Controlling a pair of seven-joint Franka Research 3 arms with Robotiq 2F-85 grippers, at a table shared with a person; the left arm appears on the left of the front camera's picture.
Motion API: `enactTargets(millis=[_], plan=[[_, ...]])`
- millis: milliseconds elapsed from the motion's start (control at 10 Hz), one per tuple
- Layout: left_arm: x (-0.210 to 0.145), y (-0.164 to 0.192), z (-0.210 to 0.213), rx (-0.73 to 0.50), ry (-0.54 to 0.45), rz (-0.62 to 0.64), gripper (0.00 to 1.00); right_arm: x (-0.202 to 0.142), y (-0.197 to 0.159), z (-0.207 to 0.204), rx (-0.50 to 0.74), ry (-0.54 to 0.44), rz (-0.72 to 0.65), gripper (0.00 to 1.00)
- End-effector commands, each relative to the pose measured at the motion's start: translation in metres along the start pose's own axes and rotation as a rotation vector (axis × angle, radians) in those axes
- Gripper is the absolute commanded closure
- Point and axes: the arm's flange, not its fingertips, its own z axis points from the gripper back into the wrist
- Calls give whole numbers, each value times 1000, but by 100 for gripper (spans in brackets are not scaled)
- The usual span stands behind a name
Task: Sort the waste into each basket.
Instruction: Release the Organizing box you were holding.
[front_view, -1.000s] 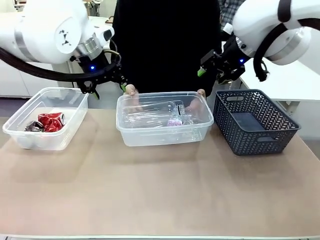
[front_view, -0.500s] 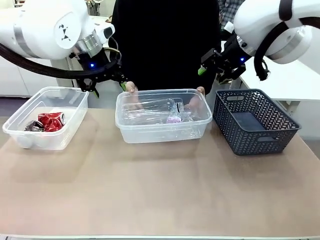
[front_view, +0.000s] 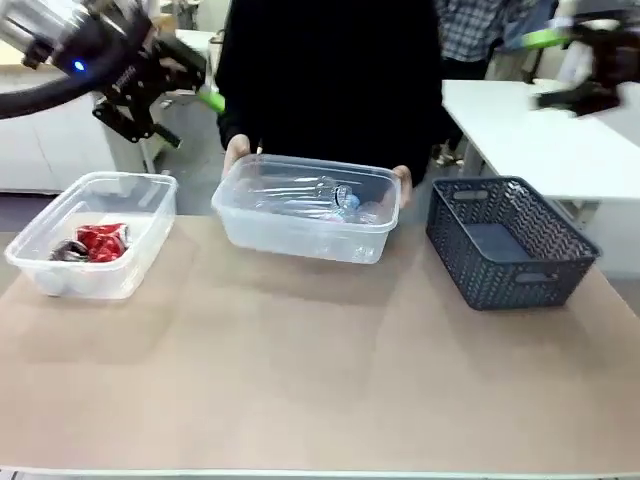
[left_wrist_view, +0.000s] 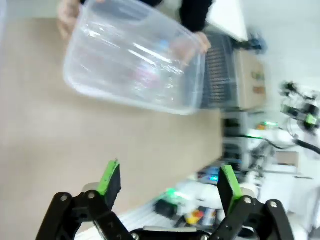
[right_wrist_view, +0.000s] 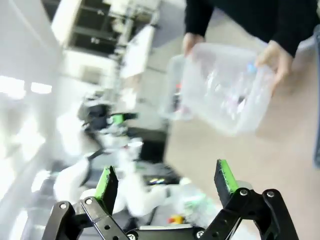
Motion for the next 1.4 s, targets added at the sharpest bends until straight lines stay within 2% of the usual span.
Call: enactTargets(millis=[0, 100, 200, 300, 1300], plan=[[-13, 70, 30, -414, -28, 113, 0, 22, -59, 21, 193, -42, -532, 0], [-12, 105, 42, -613, -112, 173, 0, 27, -80, 25, 211, -67, -655, 0], [-16, 142, 46, -724, -203, 215, 0, 30, -96, 26, 202, -111, -698, 0], [-14, 64, 52, -339, -97, 84, 0, -3, -61, 44, 156, 7, -288, 0], [-14, 64, 52, -339, -97, 84, 0, -3, -61, 44, 156, 7, -288, 0]])
